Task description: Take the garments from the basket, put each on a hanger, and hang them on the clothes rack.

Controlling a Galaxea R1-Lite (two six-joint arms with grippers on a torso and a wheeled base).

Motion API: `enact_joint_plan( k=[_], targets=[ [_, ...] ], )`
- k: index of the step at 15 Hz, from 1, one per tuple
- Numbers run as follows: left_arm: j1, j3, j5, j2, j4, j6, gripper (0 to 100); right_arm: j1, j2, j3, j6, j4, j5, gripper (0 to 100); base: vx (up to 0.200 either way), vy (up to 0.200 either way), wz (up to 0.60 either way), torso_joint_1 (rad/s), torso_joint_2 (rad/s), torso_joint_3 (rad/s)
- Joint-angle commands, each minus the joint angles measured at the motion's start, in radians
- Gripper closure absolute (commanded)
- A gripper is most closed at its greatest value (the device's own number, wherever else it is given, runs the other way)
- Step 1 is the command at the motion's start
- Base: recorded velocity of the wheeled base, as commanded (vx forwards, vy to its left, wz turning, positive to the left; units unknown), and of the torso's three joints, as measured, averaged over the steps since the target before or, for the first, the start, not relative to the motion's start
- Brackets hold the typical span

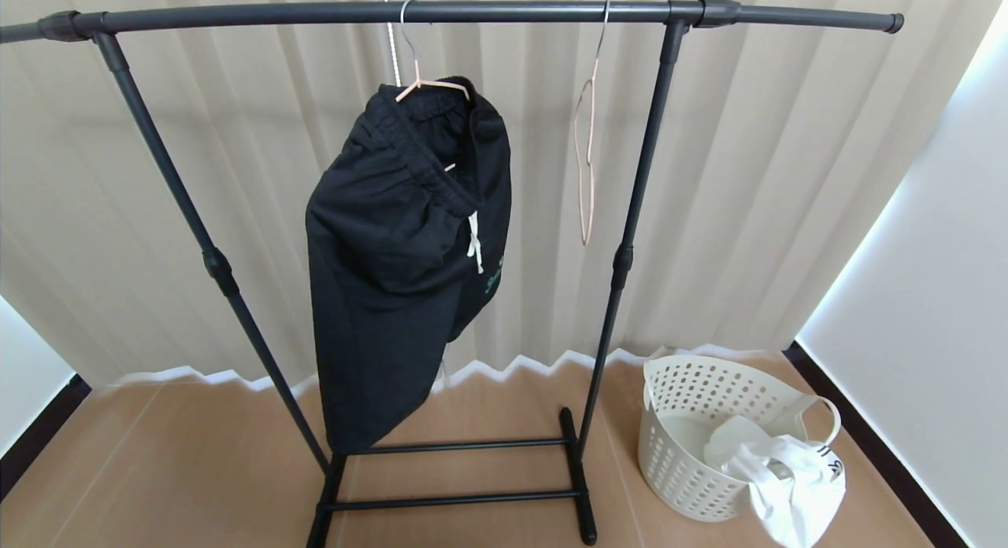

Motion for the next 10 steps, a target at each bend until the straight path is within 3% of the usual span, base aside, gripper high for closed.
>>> enact_joint_plan(
  k=[1,10],
  targets=[
    [0.001,0.000,0.000,0.001,0.001,0.000,0,0.000,0.001,0.000,-0.001,0.000,0.000,0,0.000,0.000,0.00,-0.163,0.51,0.334],
    [0.001,0.000,0.000,0.001,0.001,-0.001,0,0.002,0.001,0.000,-0.001,0.000,-0.001,0,0.000,0.000,0.00,-0.129,0.48,0.354]
  ],
)
